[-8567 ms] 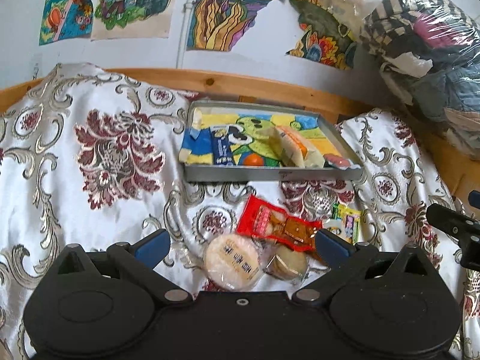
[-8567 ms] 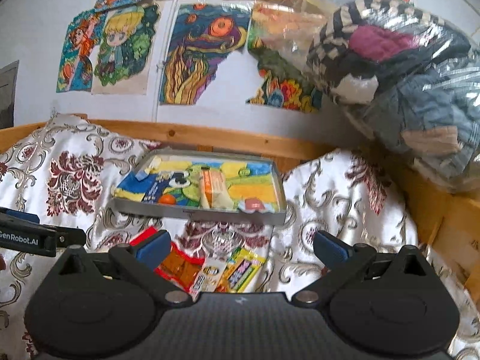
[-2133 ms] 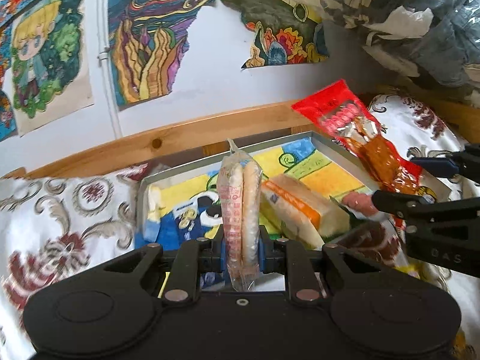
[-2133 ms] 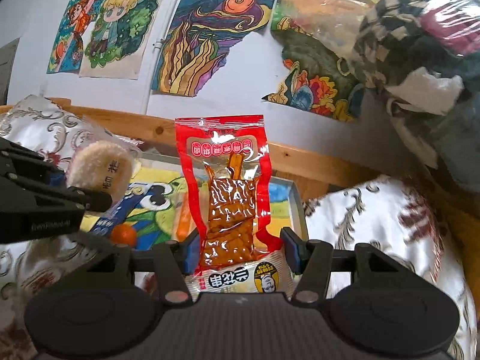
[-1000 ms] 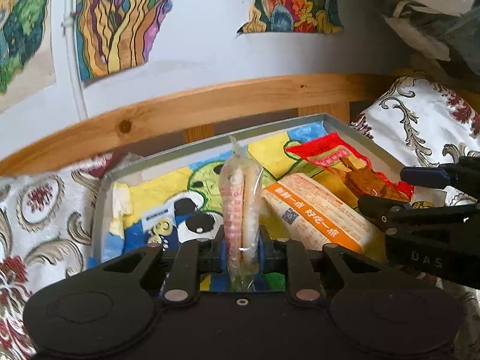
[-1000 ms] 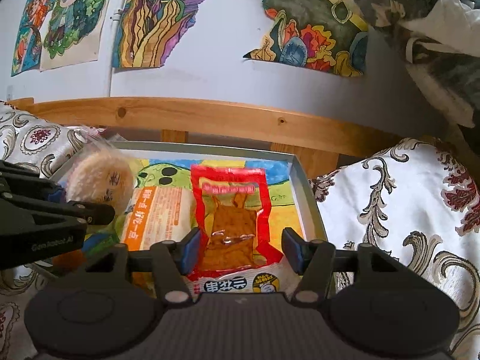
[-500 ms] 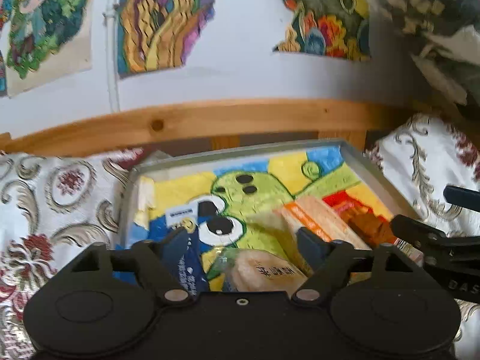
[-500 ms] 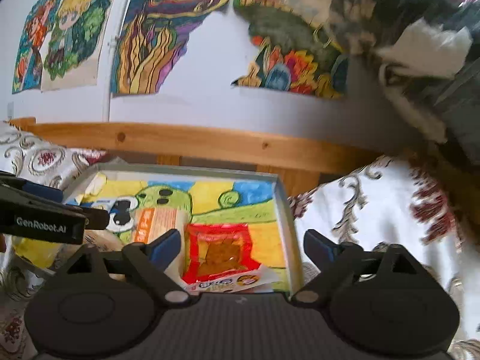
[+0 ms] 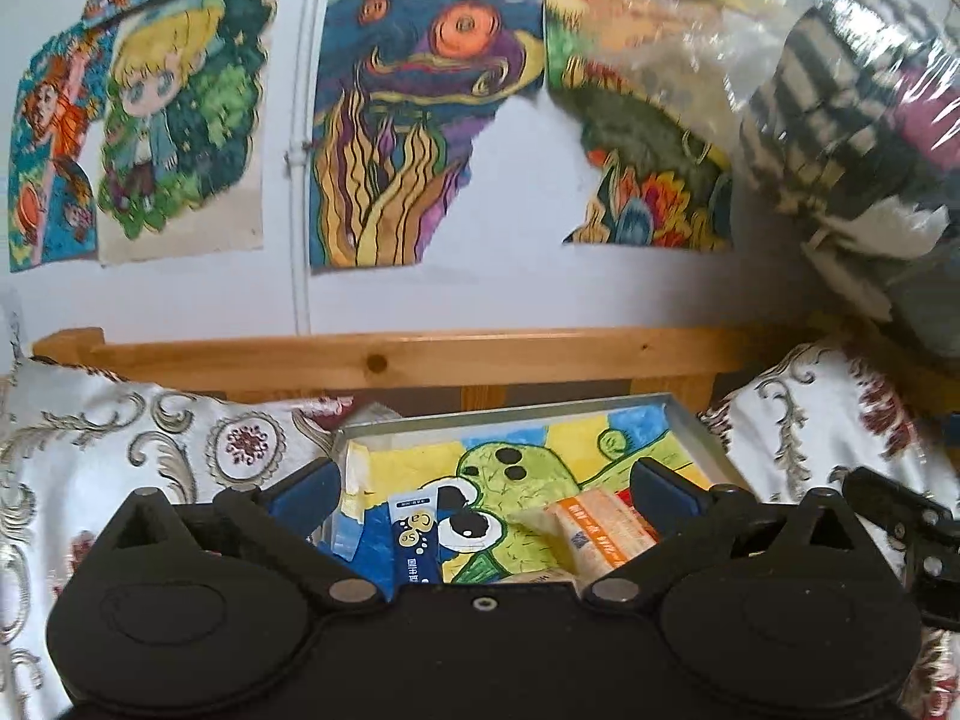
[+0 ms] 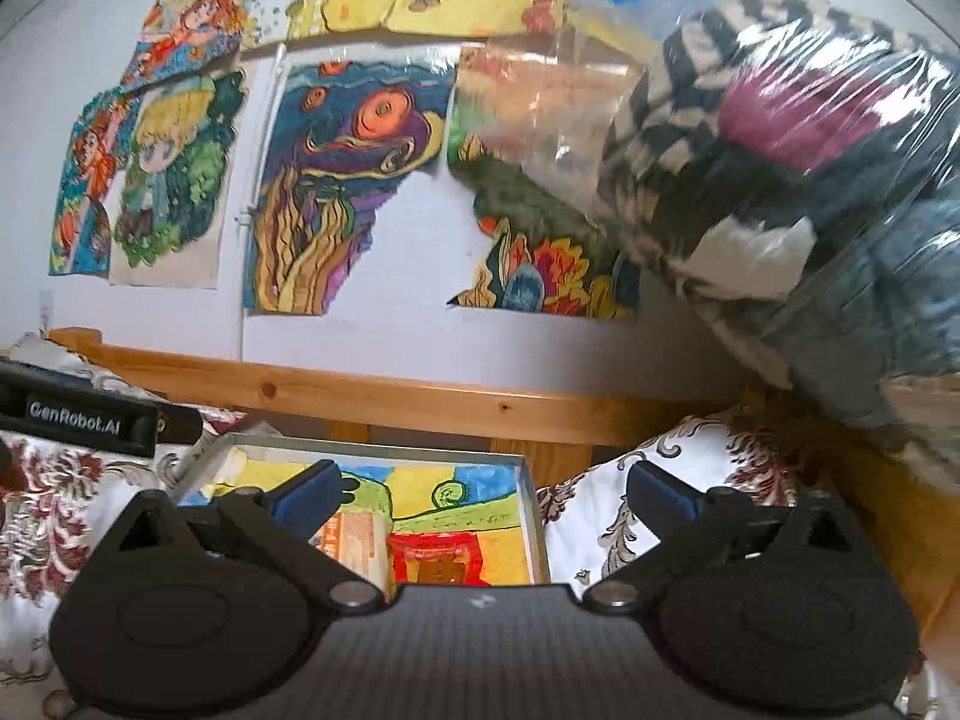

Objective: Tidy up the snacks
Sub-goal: 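Lower the red pack and rice cracker into the tray and open both tools, then raise both tools and move them back over the remaining snacks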

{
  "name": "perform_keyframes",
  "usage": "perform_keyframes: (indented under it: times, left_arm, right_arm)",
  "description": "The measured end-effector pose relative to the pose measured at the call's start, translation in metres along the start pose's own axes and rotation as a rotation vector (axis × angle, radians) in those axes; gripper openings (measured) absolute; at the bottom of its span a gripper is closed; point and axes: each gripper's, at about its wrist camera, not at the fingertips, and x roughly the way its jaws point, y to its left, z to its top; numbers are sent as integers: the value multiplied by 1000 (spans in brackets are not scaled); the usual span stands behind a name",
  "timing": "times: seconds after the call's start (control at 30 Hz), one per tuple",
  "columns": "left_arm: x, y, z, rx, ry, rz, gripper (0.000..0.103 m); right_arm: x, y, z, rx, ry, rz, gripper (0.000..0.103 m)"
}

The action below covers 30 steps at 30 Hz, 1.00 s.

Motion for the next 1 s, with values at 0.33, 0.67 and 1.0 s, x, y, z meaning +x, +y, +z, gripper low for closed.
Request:
perform_keyframes:
  times: [0.33,0.67,1.0]
  left_arm:
    - [-64,-9,-3,-1,-33,-13,102]
    - [-112,-9,-31,-22,-20,4,102]
    - [-139,-3,-73,-25,46,7,102]
  right_arm:
    - [-68,16,-3,-34,9,36,103]
    - [-119,25,-14,-31,15,57,103]
    - [-145,24,-42,-18,78,39,103]
